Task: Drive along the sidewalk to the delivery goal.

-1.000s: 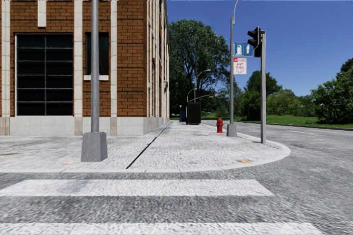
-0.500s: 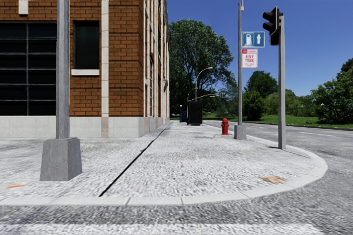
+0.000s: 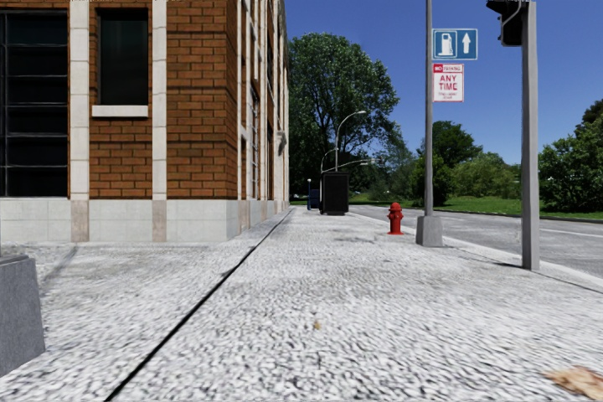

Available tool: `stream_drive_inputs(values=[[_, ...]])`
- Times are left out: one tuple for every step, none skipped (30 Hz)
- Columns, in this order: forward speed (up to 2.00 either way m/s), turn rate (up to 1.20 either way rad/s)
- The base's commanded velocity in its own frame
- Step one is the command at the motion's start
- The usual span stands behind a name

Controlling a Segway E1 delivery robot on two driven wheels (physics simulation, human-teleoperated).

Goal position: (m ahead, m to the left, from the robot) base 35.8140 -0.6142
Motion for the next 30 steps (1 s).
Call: stream_drive_inputs(values=[[2.0, 0.0], [2.0, 0.0], [2.0, 0.0], [2.0, 0.0], [2.0, 0.0], [2.0, 0.0], [2.0, 0.0], [2.0, 0.0], [2.0, 0.0], [2.0, 0.0], [2.0, 0.0], [2.0, 0.0], [2.0, 0.0], [2.0, 0.0], [2.0, 0.0], [2.0, 0.0], [2.0, 0.0], [2.0, 0.0], [2.0, 0.0], [2.0, 0.0], [2.0, 0.0], [2.0, 0.0], [2.0, 0.0], [2.0, 0.0], [2.0, 0.0], [2.0, 0.0], [2.0, 0.0], [2.0, 0.0], [2.0, 0.0], [2.0, 0.0]])
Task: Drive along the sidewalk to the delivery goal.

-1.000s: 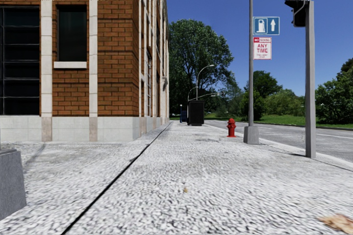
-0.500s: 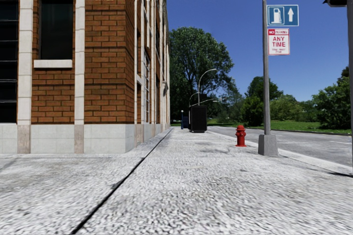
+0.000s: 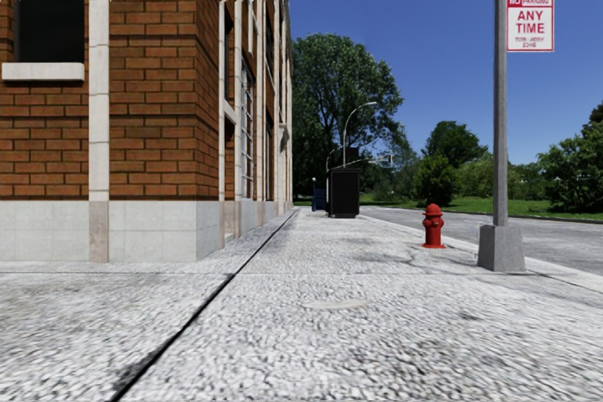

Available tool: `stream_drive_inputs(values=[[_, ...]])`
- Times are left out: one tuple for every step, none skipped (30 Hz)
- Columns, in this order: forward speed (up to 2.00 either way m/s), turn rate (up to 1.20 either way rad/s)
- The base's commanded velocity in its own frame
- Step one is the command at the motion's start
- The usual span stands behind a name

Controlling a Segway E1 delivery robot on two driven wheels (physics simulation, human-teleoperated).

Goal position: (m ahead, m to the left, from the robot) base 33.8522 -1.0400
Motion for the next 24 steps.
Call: stream_drive_inputs(values=[[2.0, 0.0], [2.0, 0.0], [2.0, 0.0], [2.0, 0.0], [2.0, 0.0], [2.0, 0.0], [2.0, 0.0], [2.0, 0.0], [2.0, 0.0], [2.0, 0.0], [2.0, 0.0], [2.0, 0.0], [2.0, 0.0], [2.0, 0.0], [2.0, 0.0], [2.0, 0.0], [2.0, 0.0], [2.0, 0.0], [2.0, 0.0], [2.0, 0.0], [2.0, 0.0], [2.0, 0.0], [2.0, 0.0], [2.0, 0.0]])
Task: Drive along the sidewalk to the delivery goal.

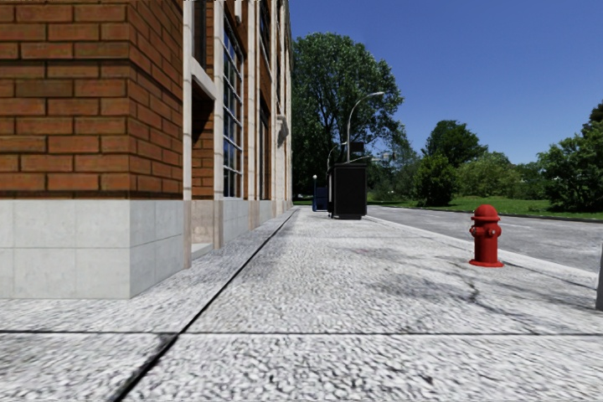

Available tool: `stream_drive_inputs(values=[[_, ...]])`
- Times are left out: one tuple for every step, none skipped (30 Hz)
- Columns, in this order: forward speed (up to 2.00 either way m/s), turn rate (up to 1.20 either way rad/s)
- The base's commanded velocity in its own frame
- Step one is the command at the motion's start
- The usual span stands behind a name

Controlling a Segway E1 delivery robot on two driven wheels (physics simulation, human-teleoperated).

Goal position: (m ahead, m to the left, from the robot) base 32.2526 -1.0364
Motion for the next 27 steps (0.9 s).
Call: stream_drive_inputs(values=[[2.0, 0.0], [2.0, 0.0], [2.0, 0.0], [2.0, 0.0], [2.0, 0.0], [2.0, 0.0], [2.0, 0.0], [2.0, 0.0], [2.0, 0.0], [2.0, 0.0], [2.0, 0.0], [2.0, 0.0], [2.0, 0.0], [2.0, 0.0], [2.0, 0.0], [2.0, 0.0], [2.0, 0.0], [2.0, 0.0], [2.0, 0.0], [2.0, 0.0], [2.0, 0.0], [2.0, 0.0], [2.0, 0.0], [2.0, 0.0], [2.0, 0.0], [2.0, 0.0], [2.0, 0.0]])
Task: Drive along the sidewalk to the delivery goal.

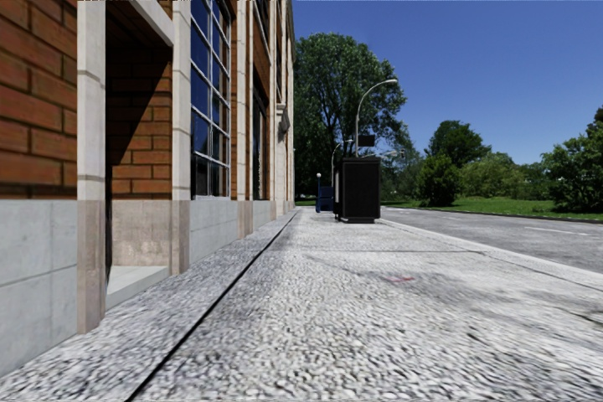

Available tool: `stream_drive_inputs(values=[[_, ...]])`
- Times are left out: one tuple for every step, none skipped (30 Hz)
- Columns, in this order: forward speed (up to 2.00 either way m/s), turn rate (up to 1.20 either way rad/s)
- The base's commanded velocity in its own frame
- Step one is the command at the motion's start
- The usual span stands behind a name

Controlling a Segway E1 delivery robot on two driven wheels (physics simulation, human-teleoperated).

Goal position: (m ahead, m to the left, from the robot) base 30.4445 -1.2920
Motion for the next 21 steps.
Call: stream_drive_inputs(values=[[2.0, 0.0], [2.0, 0.0], [2.0, 0.0], [2.0, 0.0], [2.0, 0.0], [2.0, 0.0], [2.0, 0.0], [2.0, 0.0], [2.0, 0.0], [2.0, 0.0], [2.0, 0.0], [2.0, 0.0], [2.0, 0.0], [2.0, 0.0], [2.0, 0.0], [2.0, 0.0], [2.0, 0.0], [2.0, 0.0], [2.0, 0.0], [2.0, 0.0], [2.0, 0.0]])
